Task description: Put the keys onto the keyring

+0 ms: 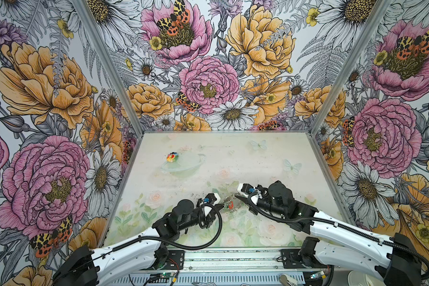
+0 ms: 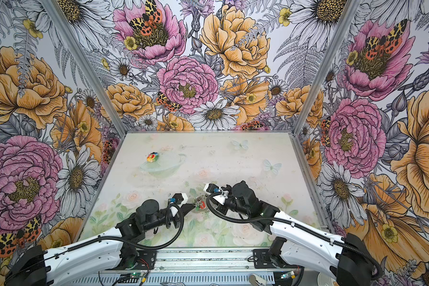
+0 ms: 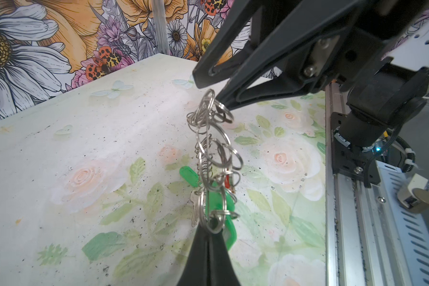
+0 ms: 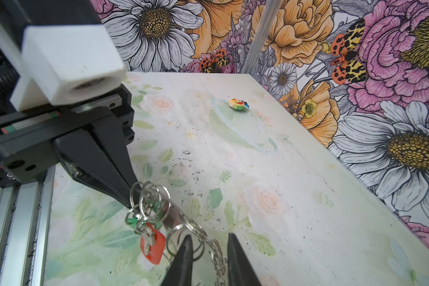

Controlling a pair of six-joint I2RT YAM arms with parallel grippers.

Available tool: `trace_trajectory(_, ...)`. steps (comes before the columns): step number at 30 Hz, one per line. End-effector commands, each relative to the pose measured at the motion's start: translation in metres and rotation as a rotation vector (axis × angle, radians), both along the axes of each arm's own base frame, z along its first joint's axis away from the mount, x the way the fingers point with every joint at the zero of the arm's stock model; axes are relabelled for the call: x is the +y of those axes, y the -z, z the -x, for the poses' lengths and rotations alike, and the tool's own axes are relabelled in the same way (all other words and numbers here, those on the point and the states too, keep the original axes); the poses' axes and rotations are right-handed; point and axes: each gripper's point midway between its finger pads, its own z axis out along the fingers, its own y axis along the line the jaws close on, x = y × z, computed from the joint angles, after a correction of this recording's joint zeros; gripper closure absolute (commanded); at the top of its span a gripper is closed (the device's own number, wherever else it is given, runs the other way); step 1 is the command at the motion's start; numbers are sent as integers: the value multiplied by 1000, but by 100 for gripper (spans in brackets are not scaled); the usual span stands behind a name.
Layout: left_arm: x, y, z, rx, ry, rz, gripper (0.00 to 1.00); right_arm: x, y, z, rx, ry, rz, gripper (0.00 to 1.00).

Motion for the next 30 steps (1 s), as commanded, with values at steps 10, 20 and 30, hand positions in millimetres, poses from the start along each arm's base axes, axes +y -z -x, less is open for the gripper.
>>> trace_trajectory(10,-7,-4,-2,-38,15,4,100,-1,-14,-7,-33,50,-15,75)
trace_trajectory(20,7,-5,-23,-139,-171,-67,100,-10,-48,-27,166,278,-224,69)
trace_trajectory(30,16,-13,-49,-240,-364,-89,100,9,-31,-37,690,500,-430,72)
